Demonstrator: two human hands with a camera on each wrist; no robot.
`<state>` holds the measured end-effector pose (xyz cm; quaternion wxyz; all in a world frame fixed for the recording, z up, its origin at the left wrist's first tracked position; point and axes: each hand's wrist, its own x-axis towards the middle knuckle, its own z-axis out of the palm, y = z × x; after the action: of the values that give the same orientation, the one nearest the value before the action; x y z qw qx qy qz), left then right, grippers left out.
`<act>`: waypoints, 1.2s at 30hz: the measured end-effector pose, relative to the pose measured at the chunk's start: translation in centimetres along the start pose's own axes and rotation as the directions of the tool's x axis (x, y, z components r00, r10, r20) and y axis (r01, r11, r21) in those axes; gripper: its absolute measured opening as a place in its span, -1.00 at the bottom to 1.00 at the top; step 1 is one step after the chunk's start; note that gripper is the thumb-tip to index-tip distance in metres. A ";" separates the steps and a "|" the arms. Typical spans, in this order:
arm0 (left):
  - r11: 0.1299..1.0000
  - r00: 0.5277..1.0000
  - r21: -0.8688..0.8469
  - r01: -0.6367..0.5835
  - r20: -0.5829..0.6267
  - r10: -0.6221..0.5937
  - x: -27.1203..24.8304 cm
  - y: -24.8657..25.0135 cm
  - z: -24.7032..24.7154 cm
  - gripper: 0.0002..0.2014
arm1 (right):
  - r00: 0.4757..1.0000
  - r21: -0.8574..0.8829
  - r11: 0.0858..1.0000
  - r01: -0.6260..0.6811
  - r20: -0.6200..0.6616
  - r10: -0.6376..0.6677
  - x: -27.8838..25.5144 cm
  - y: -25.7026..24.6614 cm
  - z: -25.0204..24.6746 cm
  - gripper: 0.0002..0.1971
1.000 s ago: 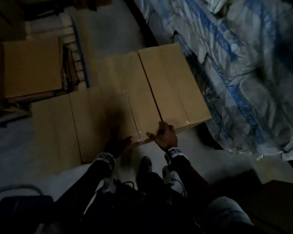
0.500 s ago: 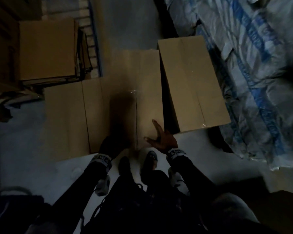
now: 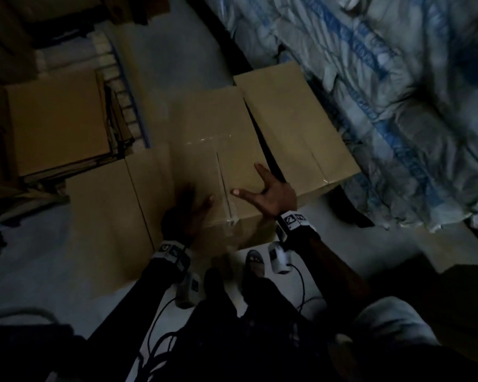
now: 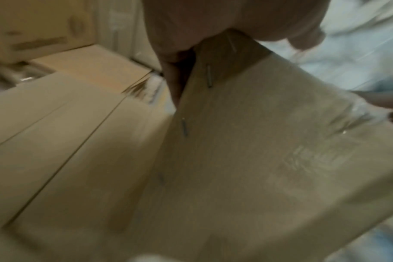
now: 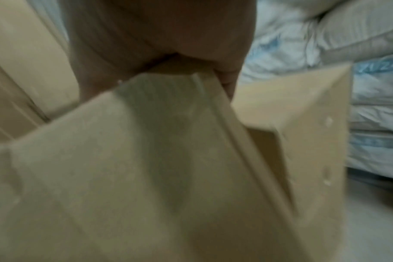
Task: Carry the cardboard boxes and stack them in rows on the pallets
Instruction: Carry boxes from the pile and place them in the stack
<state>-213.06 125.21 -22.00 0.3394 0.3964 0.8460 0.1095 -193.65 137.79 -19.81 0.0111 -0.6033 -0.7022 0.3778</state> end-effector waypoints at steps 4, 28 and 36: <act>0.993 0.992 -0.090 -0.079 -0.106 0.069 -4.5 0.6 -3.2 0.20 | 0.997 -0.028 0.998 0.053 -0.046 -0.054 -3.7 -1.9 -3.3 0.21; 0.734 0.704 -0.120 -0.669 -0.418 0.574 -36.0 7.6 5.5 -0.03 | 0.712 0.184 0.962 0.203 -0.702 -0.016 -41.0 15.1 -10.1 0.14; 0.611 0.645 -0.207 -0.764 -0.231 0.728 -49.1 8.0 16.9 -0.02 | 0.639 0.291 0.956 0.043 -0.743 0.198 -58.2 27.9 -7.3 0.09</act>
<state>-174.72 92.53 -7.07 0.2633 0.6517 0.5974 0.3860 -151.00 91.41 -4.13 0.3761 -0.7279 -0.5431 0.1835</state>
